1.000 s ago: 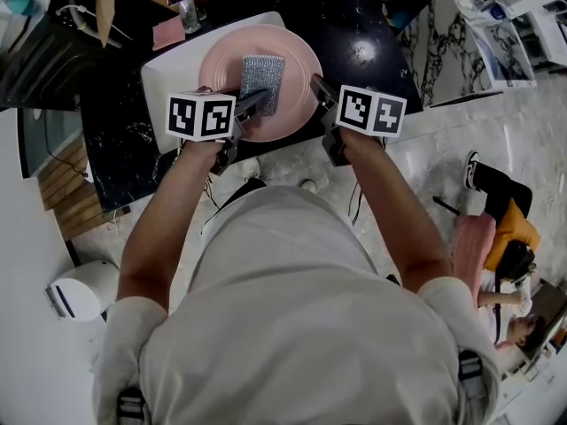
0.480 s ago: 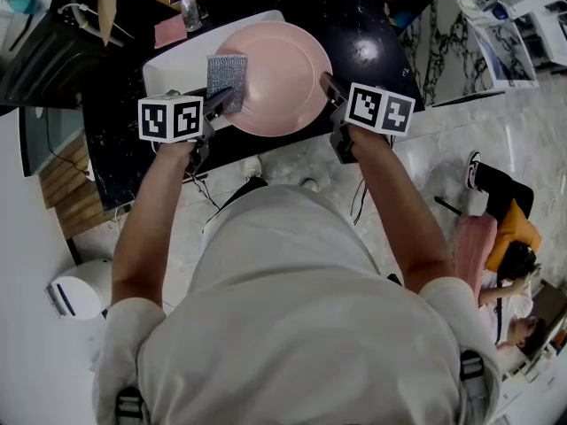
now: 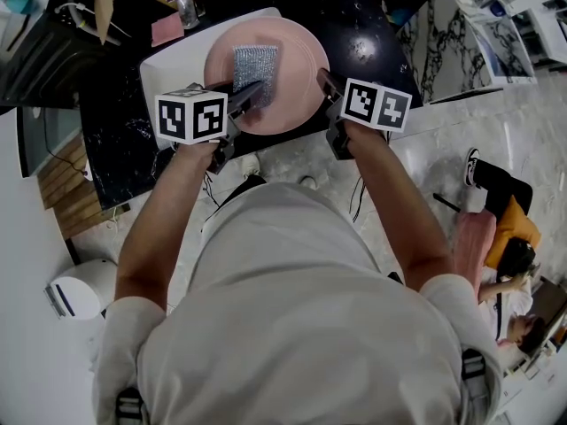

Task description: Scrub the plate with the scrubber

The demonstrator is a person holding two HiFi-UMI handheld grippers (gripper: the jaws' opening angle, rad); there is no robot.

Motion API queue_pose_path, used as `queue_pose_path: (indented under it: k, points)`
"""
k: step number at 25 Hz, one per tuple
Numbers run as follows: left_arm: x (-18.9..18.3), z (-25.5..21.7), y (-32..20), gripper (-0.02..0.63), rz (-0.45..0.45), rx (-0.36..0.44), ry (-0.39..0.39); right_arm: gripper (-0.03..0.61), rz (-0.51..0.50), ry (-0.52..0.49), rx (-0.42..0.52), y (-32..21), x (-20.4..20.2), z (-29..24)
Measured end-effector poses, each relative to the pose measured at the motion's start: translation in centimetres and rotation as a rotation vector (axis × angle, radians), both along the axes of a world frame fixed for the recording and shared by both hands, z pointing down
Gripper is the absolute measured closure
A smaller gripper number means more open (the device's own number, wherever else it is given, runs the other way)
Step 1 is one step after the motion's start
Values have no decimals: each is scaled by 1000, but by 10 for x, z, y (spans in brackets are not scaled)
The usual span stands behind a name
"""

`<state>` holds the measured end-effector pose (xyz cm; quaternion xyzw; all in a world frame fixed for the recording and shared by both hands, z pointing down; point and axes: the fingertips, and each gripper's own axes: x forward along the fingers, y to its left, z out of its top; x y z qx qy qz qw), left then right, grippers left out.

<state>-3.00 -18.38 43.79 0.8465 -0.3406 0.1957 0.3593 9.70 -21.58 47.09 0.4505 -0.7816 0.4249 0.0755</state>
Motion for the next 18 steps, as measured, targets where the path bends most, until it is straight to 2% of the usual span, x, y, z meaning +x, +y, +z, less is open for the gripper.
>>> queue_pose_path:
  k: [5,10,18]
  points:
    - [45,8,5,543,25,-26,77,555,1,-2,5,2,-9,-1]
    - [56,18,11,543,9,-65,124,555,10,-14,11,3,-11,-5]
    - [27,27,12,543,7,-58,61,554,1,-20,22,5,-9,-7]
